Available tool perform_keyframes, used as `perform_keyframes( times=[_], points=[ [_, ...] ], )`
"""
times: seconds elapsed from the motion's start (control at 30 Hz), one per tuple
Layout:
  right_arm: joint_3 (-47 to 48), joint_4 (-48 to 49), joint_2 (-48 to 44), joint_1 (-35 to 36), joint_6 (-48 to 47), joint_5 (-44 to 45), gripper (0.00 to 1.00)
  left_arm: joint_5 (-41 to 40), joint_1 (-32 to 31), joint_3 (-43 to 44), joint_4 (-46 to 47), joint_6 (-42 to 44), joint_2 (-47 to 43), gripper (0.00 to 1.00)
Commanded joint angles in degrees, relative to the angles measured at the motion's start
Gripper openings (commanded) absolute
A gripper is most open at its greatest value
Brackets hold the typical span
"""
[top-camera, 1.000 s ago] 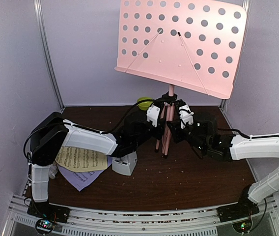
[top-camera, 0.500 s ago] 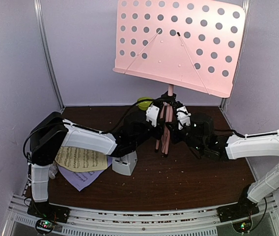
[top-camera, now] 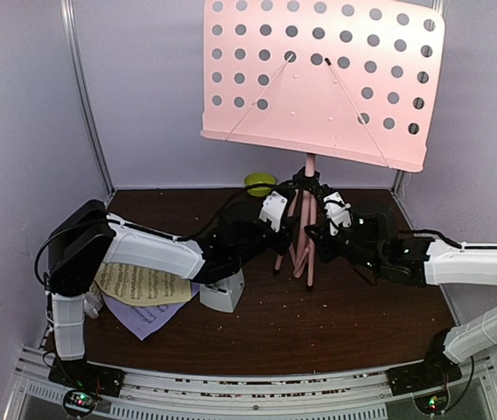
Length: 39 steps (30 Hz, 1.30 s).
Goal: Set up the instrument practice props
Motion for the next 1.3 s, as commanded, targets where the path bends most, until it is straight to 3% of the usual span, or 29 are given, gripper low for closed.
perform_keyframes(
  times=[0.0,0.43,0.73,1.03,1.27],
  points=[
    [-1.24,-0.46,-5.84,-3.1,0.26,5.64,0.0,-5.98,2.66,-2.97,-4.87,3.25,-3.13,0.0],
    [-2.58,-9.16,-13.47,-6.21,-1.3,5.38,0.0,-6.64,4.44,-6.87,-6.51,5.25,-6.6,0.0],
    [0.11,-17.94,-15.41,-6.24,-3.56,5.97,0.0,-9.44,4.55,-6.97,-9.58,13.74,-8.28,0.0],
    [-3.89,-17.69,-15.54,-6.15,-1.49,9.14,0.0,-8.42,4.67,-6.73,-11.03,16.11,-8.35,0.0],
    [2.21,-16.37,-11.68,-6.5,-3.16,10.7,0.0,-6.35,7.81,-2.75,-13.65,14.8,-7.22,0.0]
  ],
)
